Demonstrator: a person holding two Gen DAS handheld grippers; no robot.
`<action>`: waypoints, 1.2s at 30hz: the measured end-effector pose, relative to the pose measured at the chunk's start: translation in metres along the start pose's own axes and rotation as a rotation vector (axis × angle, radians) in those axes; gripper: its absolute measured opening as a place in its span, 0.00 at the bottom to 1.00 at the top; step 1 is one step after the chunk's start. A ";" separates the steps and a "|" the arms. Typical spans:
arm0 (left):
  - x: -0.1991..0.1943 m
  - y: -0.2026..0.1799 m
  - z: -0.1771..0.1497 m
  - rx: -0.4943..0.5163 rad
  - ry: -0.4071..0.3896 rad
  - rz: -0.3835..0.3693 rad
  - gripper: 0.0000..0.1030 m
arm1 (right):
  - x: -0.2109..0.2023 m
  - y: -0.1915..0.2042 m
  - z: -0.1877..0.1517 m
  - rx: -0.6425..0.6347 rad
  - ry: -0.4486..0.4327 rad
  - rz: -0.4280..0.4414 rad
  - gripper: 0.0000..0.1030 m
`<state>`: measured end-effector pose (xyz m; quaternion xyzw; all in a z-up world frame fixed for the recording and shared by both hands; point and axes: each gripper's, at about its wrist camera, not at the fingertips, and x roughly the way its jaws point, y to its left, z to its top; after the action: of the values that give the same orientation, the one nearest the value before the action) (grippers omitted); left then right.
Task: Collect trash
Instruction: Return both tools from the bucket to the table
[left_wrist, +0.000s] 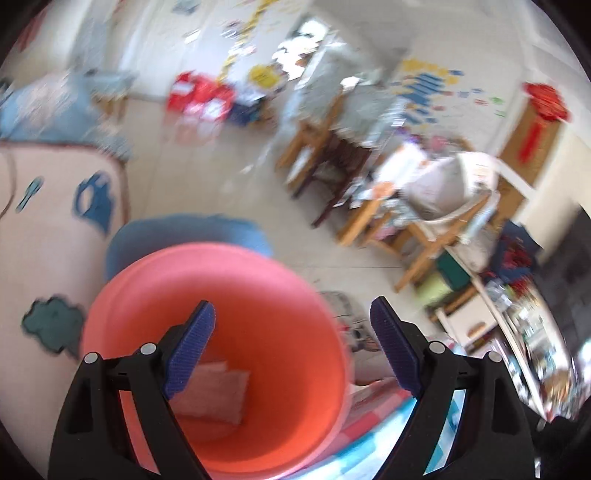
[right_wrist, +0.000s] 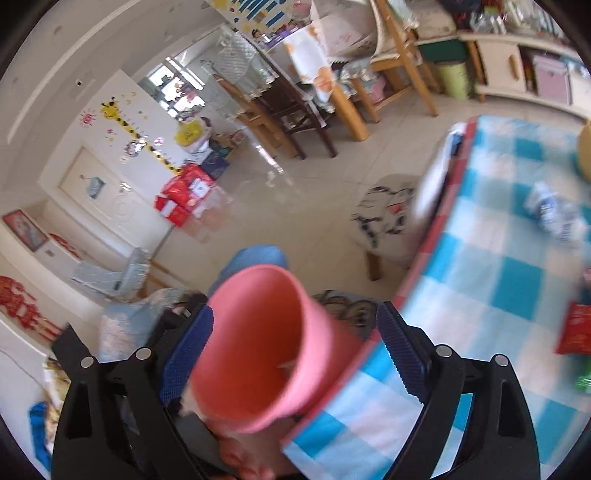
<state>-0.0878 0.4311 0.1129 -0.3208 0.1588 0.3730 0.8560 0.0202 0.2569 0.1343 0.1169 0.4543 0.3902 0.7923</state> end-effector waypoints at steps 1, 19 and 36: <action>-0.003 -0.008 -0.003 0.036 -0.013 -0.031 0.84 | -0.012 -0.005 -0.004 -0.006 -0.012 -0.033 0.87; -0.054 -0.143 -0.091 0.598 0.047 -0.411 0.87 | -0.176 -0.110 -0.052 0.031 -0.307 -0.337 0.90; -0.086 -0.210 -0.178 0.883 0.259 -0.665 0.87 | -0.263 -0.202 -0.061 0.220 -0.330 -0.456 0.93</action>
<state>0.0043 0.1577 0.1150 -0.0083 0.2936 -0.0609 0.9540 0.0000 -0.0789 0.1564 0.1588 0.3734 0.1265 0.9052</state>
